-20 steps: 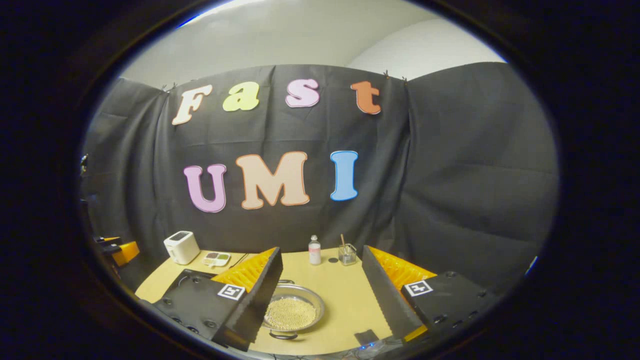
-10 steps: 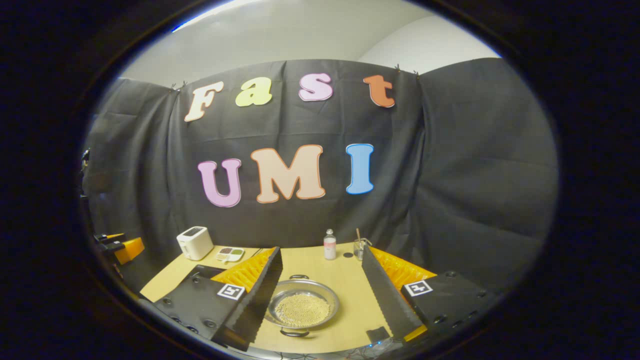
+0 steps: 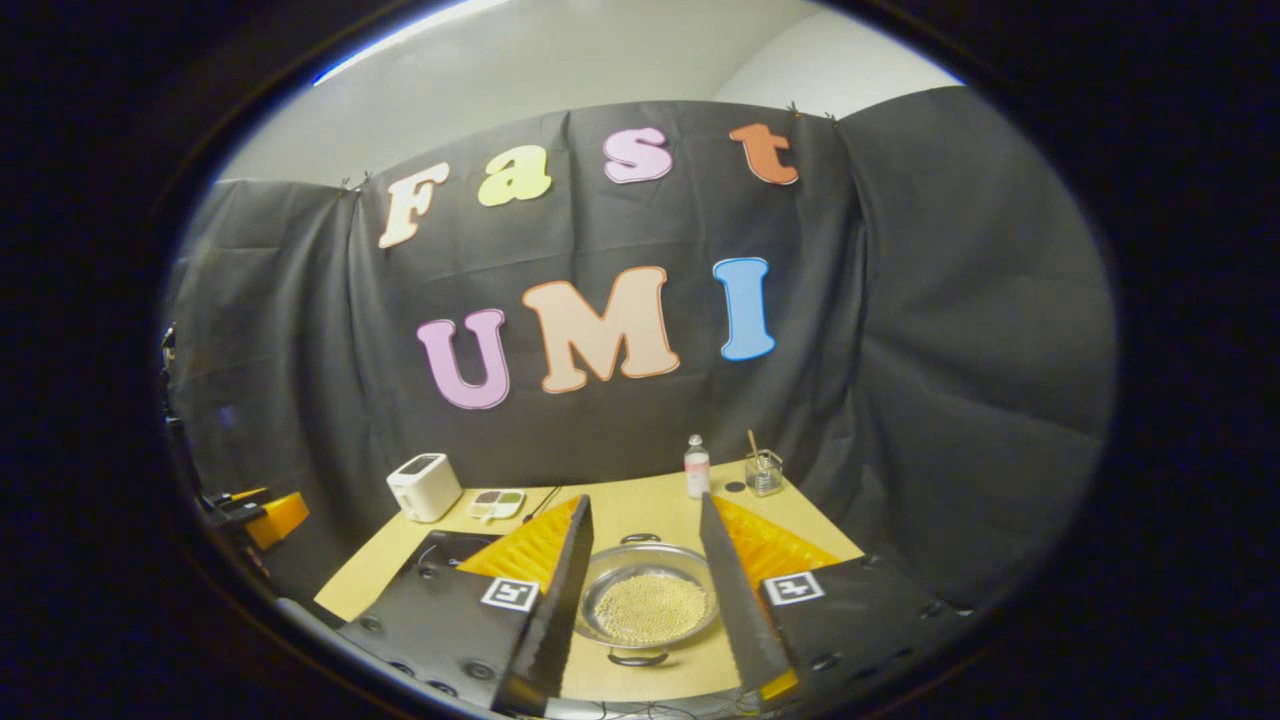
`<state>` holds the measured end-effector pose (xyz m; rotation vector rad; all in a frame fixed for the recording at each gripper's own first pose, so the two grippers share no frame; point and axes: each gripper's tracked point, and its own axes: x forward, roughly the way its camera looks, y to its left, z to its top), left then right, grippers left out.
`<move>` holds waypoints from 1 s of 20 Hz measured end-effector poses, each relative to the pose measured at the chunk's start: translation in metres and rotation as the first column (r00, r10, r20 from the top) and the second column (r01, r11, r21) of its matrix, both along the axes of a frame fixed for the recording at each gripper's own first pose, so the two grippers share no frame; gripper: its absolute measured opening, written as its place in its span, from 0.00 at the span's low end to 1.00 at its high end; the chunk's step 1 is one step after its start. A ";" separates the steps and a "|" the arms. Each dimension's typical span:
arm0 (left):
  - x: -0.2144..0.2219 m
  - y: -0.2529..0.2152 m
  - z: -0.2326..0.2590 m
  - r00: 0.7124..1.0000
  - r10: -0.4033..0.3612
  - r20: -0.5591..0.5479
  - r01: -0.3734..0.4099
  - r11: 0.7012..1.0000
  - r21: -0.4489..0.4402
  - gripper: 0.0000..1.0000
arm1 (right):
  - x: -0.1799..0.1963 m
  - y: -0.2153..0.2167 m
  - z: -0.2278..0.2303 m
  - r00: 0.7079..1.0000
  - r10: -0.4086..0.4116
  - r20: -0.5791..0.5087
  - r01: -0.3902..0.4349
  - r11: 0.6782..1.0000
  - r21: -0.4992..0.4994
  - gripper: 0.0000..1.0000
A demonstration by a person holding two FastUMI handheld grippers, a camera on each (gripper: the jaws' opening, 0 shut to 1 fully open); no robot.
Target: First push the handle of the pot to place it horizontally, then grasp the pot with both hands and set it on the induction cooktop.
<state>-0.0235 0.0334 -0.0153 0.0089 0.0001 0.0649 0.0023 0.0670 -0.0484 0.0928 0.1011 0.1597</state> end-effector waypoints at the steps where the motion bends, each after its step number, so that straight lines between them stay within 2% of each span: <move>1: -0.001 0.003 0.000 1.000 0.003 -0.002 -0.003 1.000 0.004 0.92 | 0.001 0.004 -0.003 1.000 0.003 -0.004 -0.003 1.000 -0.001 0.50; 4: -0.003 0.014 -0.002 1.000 0.014 -0.001 -0.014 1.000 0.021 0.92 | 0.004 0.014 -0.009 1.000 0.008 -0.015 -0.008 1.000 0.002 0.31; 5: -0.004 0.016 -0.002 1.000 0.015 -0.003 -0.015 1.000 0.026 0.95 | 0.006 0.015 -0.011 1.000 0.007 -0.022 -0.007 1.000 0.008 0.16; 6: -0.004 0.017 -0.004 1.000 0.014 -0.006 -0.014 0.999 0.030 0.95 | 0.003 0.016 -0.015 1.000 0.004 -0.031 -0.004 1.000 0.008 0.17; 8: -0.004 0.017 -0.007 1.000 0.004 -0.011 -0.004 1.000 0.025 0.92 | 0.005 0.025 -0.017 0.999 0.016 -0.036 -0.016 1.000 0.013 0.00; 10: -0.004 0.016 -0.012 1.000 -0.004 -0.023 0.005 1.000 0.013 0.92 | 0.006 0.032 -0.027 0.998 0.036 -0.060 -0.036 0.999 0.012 0.00; 11: -0.003 0.016 -0.013 1.000 -0.008 -0.027 0.008 1.000 0.009 0.95 | 0.007 0.036 -0.033 0.996 0.046 -0.079 -0.045 0.999 0.012 0.00; 12: -0.003 0.015 -0.016 0.999 -0.008 -0.031 0.008 1.000 0.008 0.92 | 0.005 0.040 -0.039 0.994 0.057 -0.097 -0.055 0.998 0.021 0.00; 13: -0.003 0.016 -0.017 0.999 -0.006 -0.035 0.006 1.000 0.011 0.95 | 0.006 0.044 -0.042 0.991 0.068 -0.114 -0.065 0.997 0.030 0.00; 15: -0.003 0.017 -0.019 0.999 -0.004 -0.039 0.005 1.000 0.014 0.96 | 0.009 0.051 -0.057 0.985 0.086 -0.153 -0.081 0.996 0.035 0.00; 16: -0.002 0.017 -0.020 0.999 -0.005 -0.044 0.005 1.000 0.010 0.92 | 0.010 0.053 -0.067 0.979 0.092 -0.181 -0.087 0.996 0.034 0.00; 19: 0.000 0.009 -0.027 0.998 -0.024 -0.060 0.024 1.000 -0.012 0.95 | 0.010 0.062 -0.103 0.951 0.115 -0.288 -0.108 0.993 0.042 0.00; 20: 0.002 0.008 -0.030 0.997 -0.027 -0.066 0.026 1.000 -0.015 0.95 | 0.010 0.065 -0.116 0.936 0.122 -0.331 -0.114 0.993 0.044 0.05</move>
